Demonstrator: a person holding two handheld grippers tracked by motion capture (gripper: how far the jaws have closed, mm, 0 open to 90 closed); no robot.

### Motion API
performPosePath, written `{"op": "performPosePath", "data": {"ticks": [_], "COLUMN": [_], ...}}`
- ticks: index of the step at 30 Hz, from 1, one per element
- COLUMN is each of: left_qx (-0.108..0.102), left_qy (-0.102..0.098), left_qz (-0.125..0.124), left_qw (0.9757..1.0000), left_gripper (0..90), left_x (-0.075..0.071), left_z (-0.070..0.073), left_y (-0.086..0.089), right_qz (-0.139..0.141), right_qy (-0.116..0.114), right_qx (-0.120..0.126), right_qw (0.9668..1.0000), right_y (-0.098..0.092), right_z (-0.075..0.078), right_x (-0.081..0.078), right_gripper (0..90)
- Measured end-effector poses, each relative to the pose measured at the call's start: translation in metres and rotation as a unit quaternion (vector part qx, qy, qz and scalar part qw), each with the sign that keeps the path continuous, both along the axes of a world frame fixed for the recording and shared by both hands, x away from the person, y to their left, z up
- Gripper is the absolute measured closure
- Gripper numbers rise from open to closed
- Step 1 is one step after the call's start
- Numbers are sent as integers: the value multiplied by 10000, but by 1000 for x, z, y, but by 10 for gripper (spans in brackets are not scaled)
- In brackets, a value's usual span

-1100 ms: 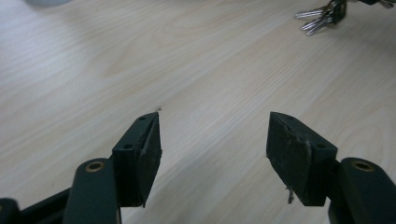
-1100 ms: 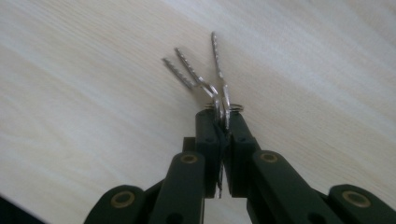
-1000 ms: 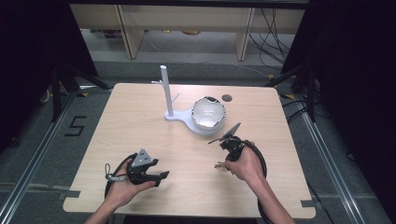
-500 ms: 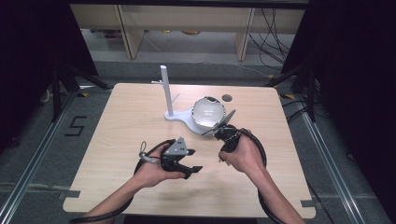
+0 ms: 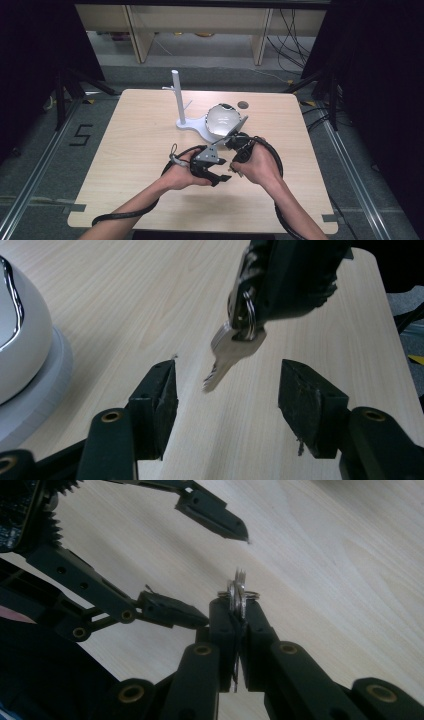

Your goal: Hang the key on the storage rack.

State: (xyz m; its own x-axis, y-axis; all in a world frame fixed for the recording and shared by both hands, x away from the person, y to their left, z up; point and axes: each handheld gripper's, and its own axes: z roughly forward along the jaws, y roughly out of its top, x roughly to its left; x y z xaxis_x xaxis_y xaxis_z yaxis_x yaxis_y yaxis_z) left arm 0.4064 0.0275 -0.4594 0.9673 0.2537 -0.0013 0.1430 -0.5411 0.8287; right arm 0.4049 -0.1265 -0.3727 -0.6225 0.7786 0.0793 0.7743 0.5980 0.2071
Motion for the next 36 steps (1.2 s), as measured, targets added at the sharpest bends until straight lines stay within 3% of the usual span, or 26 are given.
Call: {"op": "performPosePath", "data": {"ticks": [3, 6, 12, 13, 15, 16, 17, 22, 23, 28, 29, 30, 32, 34, 35, 36], "left_qx": [-79, -29, -134, -123, -114, -114, -107, -94, -138, -123, -89, -89, 37, 250, 363, 363], "left_qy": [73, 86, -28, -14, -128, -128, 21, -74, -179, -124, 61, 61, -118, -140, -281, -281], "left_qz": [-133, -306, -636, -740, -760, -760, -799, -861, -896, -922, -927, -927, -894, -924, -878, -878], "left_qw": [9999, 9995, 9979, 9972, 9970, 9970, 9967, 9962, 9957, 9956, 9956, 9956, 9959, 9953, 9951, 9951], "left_gripper": [399, 412, 513, 532, 575, 596, 613, 691, 710, 826, 844, 848, 849, 851, 852, 852], "left_x": [0, 1, 3, 4, 4, 4, 4, 6, 7, 6, 4, 4, 6, 4, 4, 4], "left_z": [1, 0, -2, -3, -2, -2, -2, -1, -1, 0, 0, 0, 3, 6, 9, 9], "left_y": [-2, -3, -5, -5, -5, -5, -4, -4, -4, -3, -2, -2, 0, 1, 2, 2], "right_qz": [-18, 11, 146, 197, 162, 162, 151, 148, 126, 101, 182, 173, 183, 335, 288, 288], "right_qy": [20, 52, 135, 32, 58, 58, 62, 77, 87, 114, 113, 139, 119, 60, 98, 98], "right_qx": [16, 47, 56, 76, 80, 80, 100, 135, 169, 112, 148, 182, 209, 257, 284, 284], "right_qw": [10000, 10000, 9998, 9998, 9998, 9998, 9998, 9998, 9997, 9998, 9997, 9996, 9995, 9991, 9991, 9991], "right_y": [2, 4, 5, 4, 5, 5, 4, 4, 4, 3, 3, 3, 4, 3, 4, 4], "right_z": [0, 1, 3, 3, 3, 3, 3, 4, 4, 6, 6, 5, 5, 3, 3, 3], "right_x": [-2, -3, -3, -3, -5, -5, -6, -7, -8, -9, -8, -9, -9, -8, -9, -9], "right_gripper": [867, 867, 867, 867, 867, 867, 867, 867, 867, 867, 867, 866, 866, 866, 866, 866]}}
